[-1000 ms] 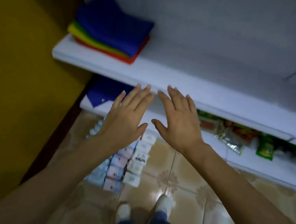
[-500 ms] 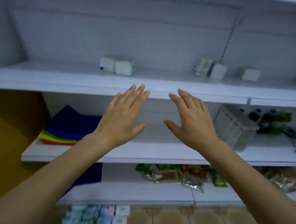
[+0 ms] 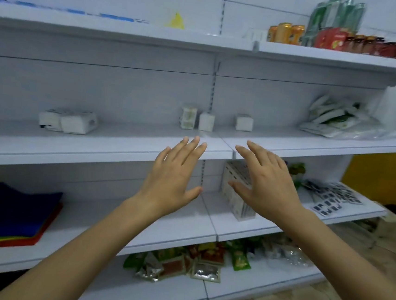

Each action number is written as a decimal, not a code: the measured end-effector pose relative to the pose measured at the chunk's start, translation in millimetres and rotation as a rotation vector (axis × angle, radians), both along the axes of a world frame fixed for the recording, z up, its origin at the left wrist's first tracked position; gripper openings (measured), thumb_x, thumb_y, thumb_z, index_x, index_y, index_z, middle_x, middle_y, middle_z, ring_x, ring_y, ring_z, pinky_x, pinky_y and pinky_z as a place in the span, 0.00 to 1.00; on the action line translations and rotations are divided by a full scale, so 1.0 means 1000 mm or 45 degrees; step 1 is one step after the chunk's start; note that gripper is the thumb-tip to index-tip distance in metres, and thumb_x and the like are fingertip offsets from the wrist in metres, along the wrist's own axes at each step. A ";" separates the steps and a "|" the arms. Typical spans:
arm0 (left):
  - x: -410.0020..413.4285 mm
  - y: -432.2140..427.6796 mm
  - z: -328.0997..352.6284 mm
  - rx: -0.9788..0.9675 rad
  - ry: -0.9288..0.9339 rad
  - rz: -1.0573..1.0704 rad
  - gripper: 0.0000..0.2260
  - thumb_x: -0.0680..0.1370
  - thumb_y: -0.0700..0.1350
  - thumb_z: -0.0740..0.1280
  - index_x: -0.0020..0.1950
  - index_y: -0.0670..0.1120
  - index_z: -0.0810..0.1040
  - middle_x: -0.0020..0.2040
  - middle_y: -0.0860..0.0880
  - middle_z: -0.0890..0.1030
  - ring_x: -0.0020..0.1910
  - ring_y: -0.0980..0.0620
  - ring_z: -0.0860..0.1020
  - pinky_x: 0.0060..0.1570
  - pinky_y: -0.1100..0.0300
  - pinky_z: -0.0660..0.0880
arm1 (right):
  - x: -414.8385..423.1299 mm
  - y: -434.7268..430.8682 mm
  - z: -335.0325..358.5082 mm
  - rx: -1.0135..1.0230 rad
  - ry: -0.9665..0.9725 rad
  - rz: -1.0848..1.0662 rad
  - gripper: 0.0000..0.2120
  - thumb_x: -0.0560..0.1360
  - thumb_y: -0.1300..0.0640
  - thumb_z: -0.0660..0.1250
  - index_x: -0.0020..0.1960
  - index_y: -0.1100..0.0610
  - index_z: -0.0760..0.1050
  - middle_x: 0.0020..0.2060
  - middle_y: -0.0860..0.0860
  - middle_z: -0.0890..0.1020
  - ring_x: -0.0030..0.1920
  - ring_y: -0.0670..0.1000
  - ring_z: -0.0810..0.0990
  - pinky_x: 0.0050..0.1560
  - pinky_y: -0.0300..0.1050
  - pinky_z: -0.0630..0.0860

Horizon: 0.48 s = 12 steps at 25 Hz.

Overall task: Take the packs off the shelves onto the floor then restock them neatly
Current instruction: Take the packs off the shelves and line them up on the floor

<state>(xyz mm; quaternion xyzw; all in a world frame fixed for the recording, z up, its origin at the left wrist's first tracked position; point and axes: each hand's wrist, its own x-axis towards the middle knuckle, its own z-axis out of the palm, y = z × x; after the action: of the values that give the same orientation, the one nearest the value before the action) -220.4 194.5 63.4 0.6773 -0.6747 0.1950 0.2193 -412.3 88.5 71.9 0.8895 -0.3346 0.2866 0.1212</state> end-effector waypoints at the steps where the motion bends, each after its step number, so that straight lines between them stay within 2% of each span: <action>1: -0.013 -0.012 -0.003 0.009 0.002 0.007 0.39 0.76 0.56 0.67 0.79 0.51 0.46 0.79 0.52 0.48 0.78 0.52 0.45 0.76 0.51 0.48 | -0.014 -0.010 -0.001 0.014 0.017 -0.004 0.34 0.73 0.42 0.68 0.74 0.54 0.62 0.73 0.56 0.66 0.71 0.58 0.66 0.69 0.54 0.63; 7: -0.058 -0.074 -0.038 0.184 0.081 0.100 0.38 0.79 0.60 0.60 0.78 0.53 0.39 0.79 0.55 0.40 0.78 0.55 0.41 0.76 0.53 0.43 | -0.065 -0.070 -0.024 0.164 0.128 0.025 0.35 0.76 0.37 0.59 0.77 0.49 0.52 0.76 0.50 0.58 0.74 0.52 0.61 0.70 0.48 0.60; 10: -0.059 -0.103 -0.041 0.215 0.109 0.121 0.37 0.79 0.59 0.60 0.78 0.53 0.40 0.79 0.55 0.41 0.78 0.54 0.42 0.75 0.54 0.44 | -0.063 -0.104 -0.038 0.229 0.155 0.036 0.36 0.77 0.36 0.57 0.78 0.48 0.48 0.77 0.49 0.55 0.75 0.51 0.58 0.71 0.46 0.58; 12: -0.051 -0.128 -0.043 0.215 0.127 0.123 0.36 0.79 0.59 0.60 0.79 0.53 0.42 0.79 0.54 0.42 0.78 0.54 0.43 0.74 0.55 0.45 | -0.054 -0.127 -0.046 0.260 0.137 0.051 0.35 0.76 0.37 0.58 0.77 0.48 0.49 0.77 0.49 0.56 0.75 0.50 0.58 0.71 0.46 0.58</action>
<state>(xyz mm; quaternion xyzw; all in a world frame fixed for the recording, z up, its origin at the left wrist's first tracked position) -271.7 66.5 20.0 0.7339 -0.6435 0.1136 0.1852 -466.2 -38.4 26.4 0.9178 -0.3373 0.2053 0.0420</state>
